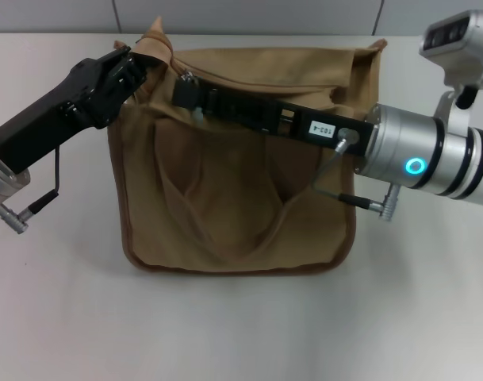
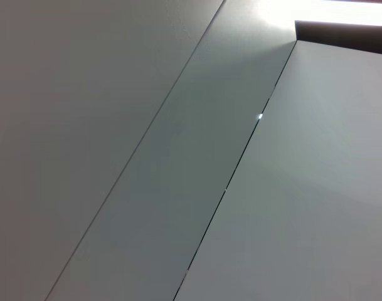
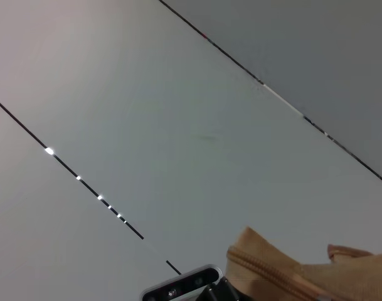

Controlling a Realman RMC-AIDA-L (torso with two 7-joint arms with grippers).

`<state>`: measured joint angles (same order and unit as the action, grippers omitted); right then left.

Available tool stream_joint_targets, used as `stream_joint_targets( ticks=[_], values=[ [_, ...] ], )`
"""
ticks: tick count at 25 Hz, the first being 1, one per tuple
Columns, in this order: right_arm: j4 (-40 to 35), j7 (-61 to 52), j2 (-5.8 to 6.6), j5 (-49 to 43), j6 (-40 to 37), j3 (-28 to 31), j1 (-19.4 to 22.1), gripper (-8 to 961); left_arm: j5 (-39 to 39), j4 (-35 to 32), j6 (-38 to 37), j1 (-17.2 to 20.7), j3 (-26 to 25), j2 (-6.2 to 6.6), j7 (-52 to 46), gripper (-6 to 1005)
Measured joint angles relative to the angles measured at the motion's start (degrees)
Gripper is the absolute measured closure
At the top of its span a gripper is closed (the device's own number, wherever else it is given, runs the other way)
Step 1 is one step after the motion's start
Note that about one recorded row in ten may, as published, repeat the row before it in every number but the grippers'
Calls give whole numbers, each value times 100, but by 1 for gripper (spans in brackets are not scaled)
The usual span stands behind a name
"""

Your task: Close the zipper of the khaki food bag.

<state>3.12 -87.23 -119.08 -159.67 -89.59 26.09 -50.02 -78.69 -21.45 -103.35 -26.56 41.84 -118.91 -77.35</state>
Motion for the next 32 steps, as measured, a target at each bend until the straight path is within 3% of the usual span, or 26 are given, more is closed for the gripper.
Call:
stream_joint_targets(
  ticks=[15,32],
  values=[
    [6,84,-5,12,267,23,28,200,25,0,0,-26,0,-3,0,974],
    [88,486,-10,-11,261,-31,93,866,39,13,-76,-26,-5,-9,0,974]
  ],
)
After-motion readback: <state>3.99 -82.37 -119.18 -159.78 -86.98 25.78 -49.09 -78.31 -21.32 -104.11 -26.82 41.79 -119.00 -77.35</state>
